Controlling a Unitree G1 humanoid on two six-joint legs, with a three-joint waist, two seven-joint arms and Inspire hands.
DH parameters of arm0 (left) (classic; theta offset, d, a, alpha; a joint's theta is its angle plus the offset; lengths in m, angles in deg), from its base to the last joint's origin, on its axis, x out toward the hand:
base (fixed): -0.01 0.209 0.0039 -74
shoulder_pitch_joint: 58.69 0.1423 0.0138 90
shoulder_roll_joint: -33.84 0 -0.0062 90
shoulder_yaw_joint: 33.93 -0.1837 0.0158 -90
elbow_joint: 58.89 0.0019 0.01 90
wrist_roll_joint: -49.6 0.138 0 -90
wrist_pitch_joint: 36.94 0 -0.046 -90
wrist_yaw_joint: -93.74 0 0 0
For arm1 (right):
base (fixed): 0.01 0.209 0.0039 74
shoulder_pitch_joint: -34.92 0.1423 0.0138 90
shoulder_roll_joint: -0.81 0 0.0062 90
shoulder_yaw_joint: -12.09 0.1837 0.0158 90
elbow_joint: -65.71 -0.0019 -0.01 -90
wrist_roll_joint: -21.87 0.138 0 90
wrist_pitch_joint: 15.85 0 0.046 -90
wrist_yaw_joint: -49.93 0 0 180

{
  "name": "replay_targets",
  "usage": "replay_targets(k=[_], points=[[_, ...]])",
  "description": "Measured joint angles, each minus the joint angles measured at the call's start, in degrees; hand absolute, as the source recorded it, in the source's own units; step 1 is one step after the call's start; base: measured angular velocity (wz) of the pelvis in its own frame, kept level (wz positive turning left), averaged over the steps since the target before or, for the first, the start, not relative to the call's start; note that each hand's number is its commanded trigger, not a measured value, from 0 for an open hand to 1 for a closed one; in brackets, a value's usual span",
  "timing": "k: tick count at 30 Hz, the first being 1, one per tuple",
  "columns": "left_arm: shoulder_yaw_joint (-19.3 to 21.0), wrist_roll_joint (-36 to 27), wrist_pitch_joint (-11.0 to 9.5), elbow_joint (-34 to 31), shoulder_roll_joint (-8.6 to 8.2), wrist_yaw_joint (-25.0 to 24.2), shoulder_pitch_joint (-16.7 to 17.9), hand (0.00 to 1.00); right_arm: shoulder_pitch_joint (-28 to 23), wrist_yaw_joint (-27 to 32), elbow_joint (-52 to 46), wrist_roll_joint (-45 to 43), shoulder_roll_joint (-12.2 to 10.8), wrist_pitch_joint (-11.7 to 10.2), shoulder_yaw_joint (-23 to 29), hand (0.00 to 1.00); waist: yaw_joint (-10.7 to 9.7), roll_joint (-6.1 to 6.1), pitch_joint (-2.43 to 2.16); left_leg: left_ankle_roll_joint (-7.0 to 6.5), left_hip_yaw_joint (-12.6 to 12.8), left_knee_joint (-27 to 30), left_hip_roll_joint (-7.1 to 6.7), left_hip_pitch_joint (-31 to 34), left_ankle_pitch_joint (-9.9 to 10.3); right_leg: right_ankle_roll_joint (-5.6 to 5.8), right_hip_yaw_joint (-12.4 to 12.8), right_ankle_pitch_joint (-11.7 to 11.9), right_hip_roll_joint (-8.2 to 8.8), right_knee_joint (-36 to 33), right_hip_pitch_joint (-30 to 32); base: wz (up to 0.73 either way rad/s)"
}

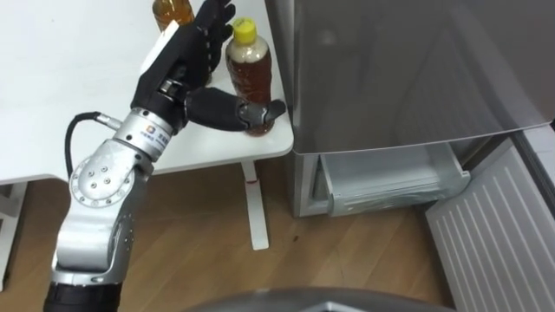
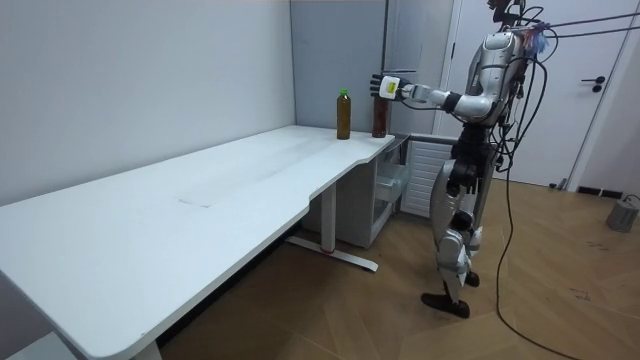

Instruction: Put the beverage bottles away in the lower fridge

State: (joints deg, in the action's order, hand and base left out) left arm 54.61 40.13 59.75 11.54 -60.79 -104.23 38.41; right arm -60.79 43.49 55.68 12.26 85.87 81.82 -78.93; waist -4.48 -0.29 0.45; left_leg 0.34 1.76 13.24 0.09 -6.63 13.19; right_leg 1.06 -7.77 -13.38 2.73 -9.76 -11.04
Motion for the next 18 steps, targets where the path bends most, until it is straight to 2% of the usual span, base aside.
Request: replay_targets(k=[5, 8, 13, 15, 18], points=[[0.00, -0.02, 0.00, 0.04, 0.00, 0.30, 0.00, 0.00, 0.02, -0.01, -0.06, -0.04, 0.00, 0.03, 0.03, 0.00, 0.00, 0.11, 0.01, 0.00, 0.01, -0.05, 0.00, 0.02, 0.00, 0.00, 0.07, 0.00, -0.01, 0.01, 0.02, 0.00], [0.00, -0.34, 0.10, 1.28, 0.00, 0.41, 0.00, 0.00, 0.17, -0.16, -0.16, -0.25, 0.00, 0.75, 0.10, 0.00, -0.08, 0.25, -0.02, 0.00, 0.05, -0.03, -0.01, 0.02, 0.00, 0.00, 0.10, 0.00, 0.00, 0.01, 0.02, 0.00], [0.44, -1.33, 0.79, 3.94, 0.00, 1.85, -0.02, 0.00, 0.10, -0.75, -0.66, -1.44, 0.04, 1.68, 0.35, 0.00, -0.17, 0.82, 0.06, 0.00, 0.12, 0.01, 0.01, 0.06, 0.00, 0.00, 0.18, 0.00, 0.00, 0.02, 0.13, 0.00], [0.61, -2.13, 1.79, 4.66, -0.01, 2.81, -0.03, 0.00, 0.08, -0.89, -1.62, -2.29, 0.04, 2.45, 0.53, 0.00, -0.40, 1.10, 0.05, 0.00, 0.19, 0.00, 0.01, 0.06, 0.00, 0.00, 0.22, 0.00, 0.00, 0.05, 0.15, 0.00], [0.74, -2.17, 2.09, 5.02, -0.03, 3.26, -0.04, 0.00, 0.11, -1.44, -2.30, -2.45, 0.02, 2.47, 0.57, 0.00, -0.54, 1.16, 0.06, 0.00, 0.32, 0.00, 0.03, 0.06, 0.00, 0.00, 0.23, 0.00, 0.01, 0.07, 0.16, 0.00]])
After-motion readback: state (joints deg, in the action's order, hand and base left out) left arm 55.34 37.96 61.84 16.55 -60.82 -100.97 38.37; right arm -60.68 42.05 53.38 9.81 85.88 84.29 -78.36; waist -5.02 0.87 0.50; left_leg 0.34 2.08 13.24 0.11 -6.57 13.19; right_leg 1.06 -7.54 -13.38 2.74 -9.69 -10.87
